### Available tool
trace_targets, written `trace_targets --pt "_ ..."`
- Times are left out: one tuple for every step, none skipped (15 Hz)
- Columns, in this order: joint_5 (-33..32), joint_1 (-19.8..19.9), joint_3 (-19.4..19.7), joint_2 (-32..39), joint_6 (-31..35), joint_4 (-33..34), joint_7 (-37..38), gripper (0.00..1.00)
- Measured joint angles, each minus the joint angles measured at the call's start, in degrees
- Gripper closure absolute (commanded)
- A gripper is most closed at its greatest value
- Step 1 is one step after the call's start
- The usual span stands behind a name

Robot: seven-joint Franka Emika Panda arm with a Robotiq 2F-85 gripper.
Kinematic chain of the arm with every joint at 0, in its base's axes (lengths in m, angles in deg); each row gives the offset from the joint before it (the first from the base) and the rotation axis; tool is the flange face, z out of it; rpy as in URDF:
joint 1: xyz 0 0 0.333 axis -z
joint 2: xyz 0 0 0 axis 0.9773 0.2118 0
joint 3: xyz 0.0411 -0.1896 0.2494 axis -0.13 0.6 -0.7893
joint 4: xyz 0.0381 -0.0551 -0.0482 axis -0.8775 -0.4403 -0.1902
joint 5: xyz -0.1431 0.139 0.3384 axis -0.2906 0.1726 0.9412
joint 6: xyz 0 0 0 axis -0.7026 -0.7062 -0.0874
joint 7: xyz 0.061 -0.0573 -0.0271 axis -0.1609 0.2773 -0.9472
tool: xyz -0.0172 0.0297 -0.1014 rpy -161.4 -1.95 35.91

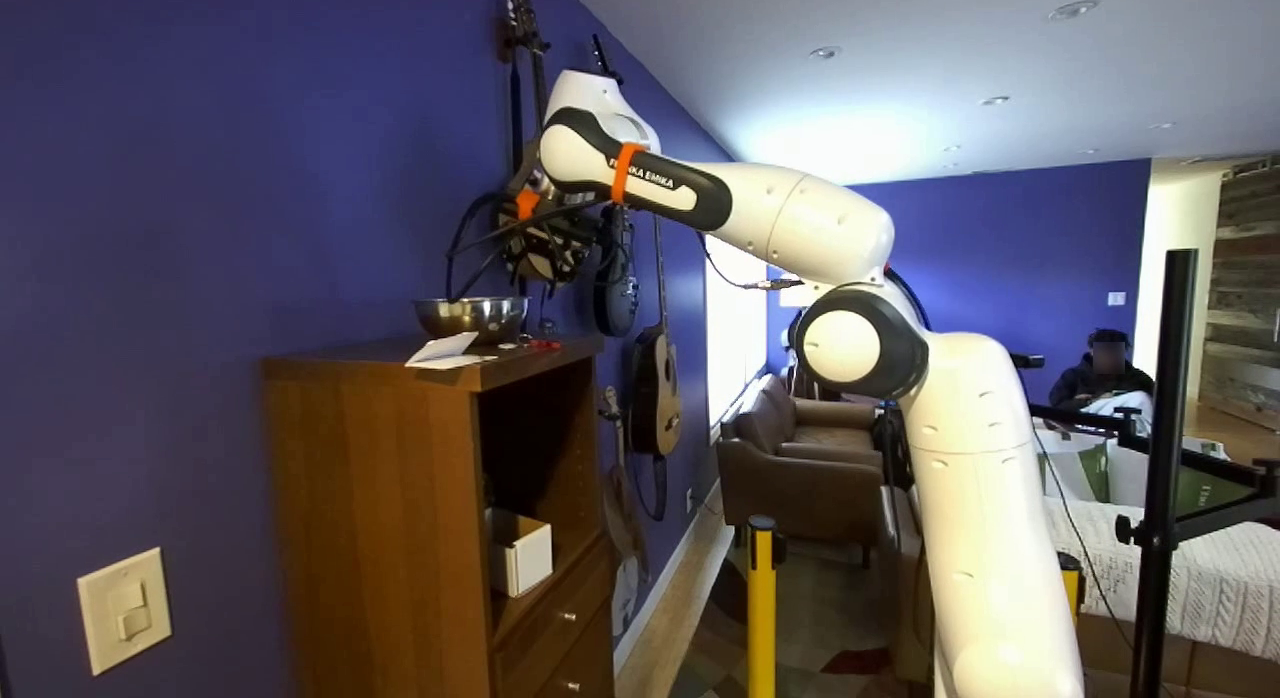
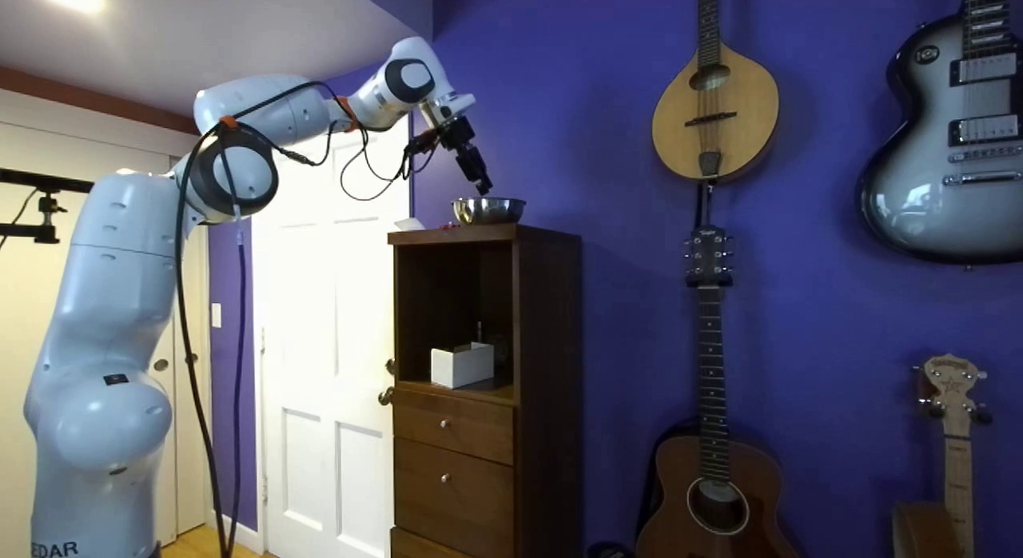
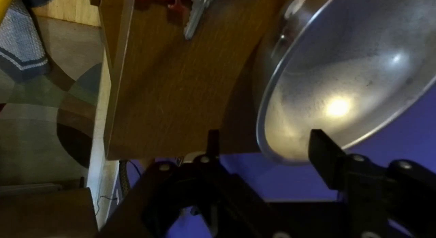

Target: Pour out the keys in the silver bowl

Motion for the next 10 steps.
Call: trace_targets --pt "-0.46 0.10 0.04 -1.30 -0.33 0.08 -1.76 0.00" --pt "-0.64 0.30 0.05 -3.05 -1.25 -0.01 -4.75 0.00" --pt "-0.67 0.55 0.09 -5.14 -2.86 -0.32 -8.65 0.00" --pt "-0.66 0.82 0.23 -7.49 -4.33 -1.09 -12.68 0.00" --pt "-0.54 1.10 0.39 -10.08 -5.28 -2.54 -16.52 0.00" --pt "-0.19 1.33 0.68 -12.93 -5.90 -4.59 -20.42 0.00" --pt "0.32 1.45 1.12 -15.73 -6.44 -7.00 -24.19 0.00" --pt "1.30 1.49 1.77 -18.46 -6.79 -9.58 -27.78 0.00" --pt "2.44 1.49 2.50 -21.13 -7.13 -12.26 -31.27 0.00" --pt "3.57 1.48 3.27 -23.65 -7.54 -14.99 -34.60 0.00"
